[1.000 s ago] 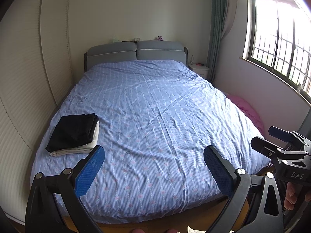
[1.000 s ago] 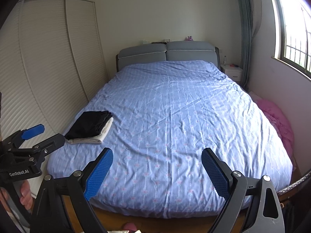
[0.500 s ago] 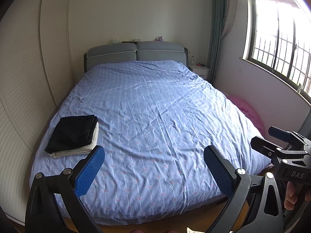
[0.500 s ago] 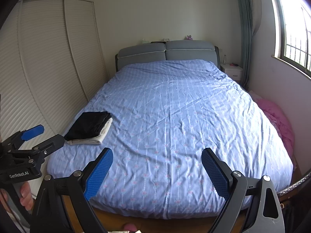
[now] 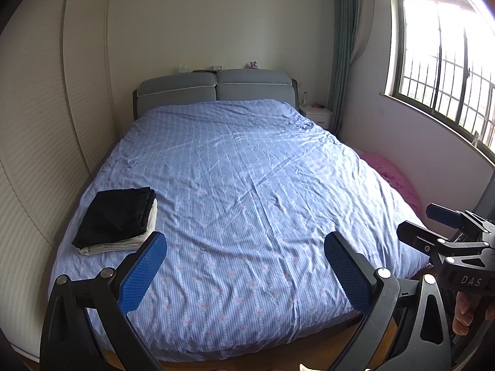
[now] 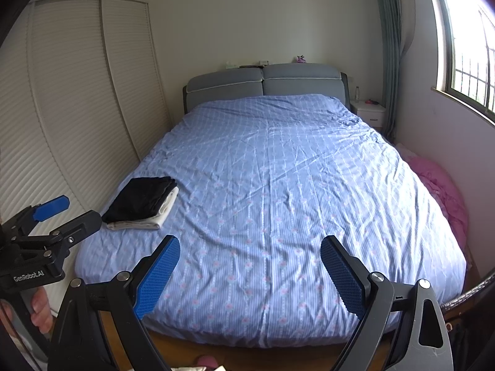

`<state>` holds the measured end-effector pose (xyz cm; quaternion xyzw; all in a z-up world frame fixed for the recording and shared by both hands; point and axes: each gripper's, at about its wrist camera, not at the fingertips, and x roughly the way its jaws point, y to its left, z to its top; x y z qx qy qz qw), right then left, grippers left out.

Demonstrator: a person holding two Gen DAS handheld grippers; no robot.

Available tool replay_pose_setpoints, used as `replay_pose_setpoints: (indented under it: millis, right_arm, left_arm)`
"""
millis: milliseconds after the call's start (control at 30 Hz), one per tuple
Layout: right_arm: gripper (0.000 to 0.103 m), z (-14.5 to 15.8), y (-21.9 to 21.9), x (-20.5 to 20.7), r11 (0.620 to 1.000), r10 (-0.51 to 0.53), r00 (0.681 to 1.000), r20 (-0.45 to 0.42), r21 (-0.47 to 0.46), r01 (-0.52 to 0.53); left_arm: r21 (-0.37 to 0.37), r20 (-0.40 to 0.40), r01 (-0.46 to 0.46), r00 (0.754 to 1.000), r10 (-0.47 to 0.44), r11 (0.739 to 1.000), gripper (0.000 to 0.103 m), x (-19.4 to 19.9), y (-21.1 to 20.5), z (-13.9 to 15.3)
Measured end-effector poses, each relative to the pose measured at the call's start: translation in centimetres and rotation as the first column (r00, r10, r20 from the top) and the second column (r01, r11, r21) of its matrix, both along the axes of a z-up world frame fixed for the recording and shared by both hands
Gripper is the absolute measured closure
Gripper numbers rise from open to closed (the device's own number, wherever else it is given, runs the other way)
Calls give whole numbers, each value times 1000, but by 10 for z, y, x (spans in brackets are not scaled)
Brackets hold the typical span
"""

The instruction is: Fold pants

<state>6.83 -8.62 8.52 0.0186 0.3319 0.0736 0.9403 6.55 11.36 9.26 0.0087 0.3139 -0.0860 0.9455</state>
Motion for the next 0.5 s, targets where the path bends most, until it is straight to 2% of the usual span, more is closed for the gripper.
replay_pose_setpoints:
  millis: [500]
  right_arm:
    - [10, 0, 7, -5, 1000, -18, 1000, 7, -7, 18]
  left_arm:
    - [-7, 9, 8, 1000, -8, 1000, 0, -1, -1, 3]
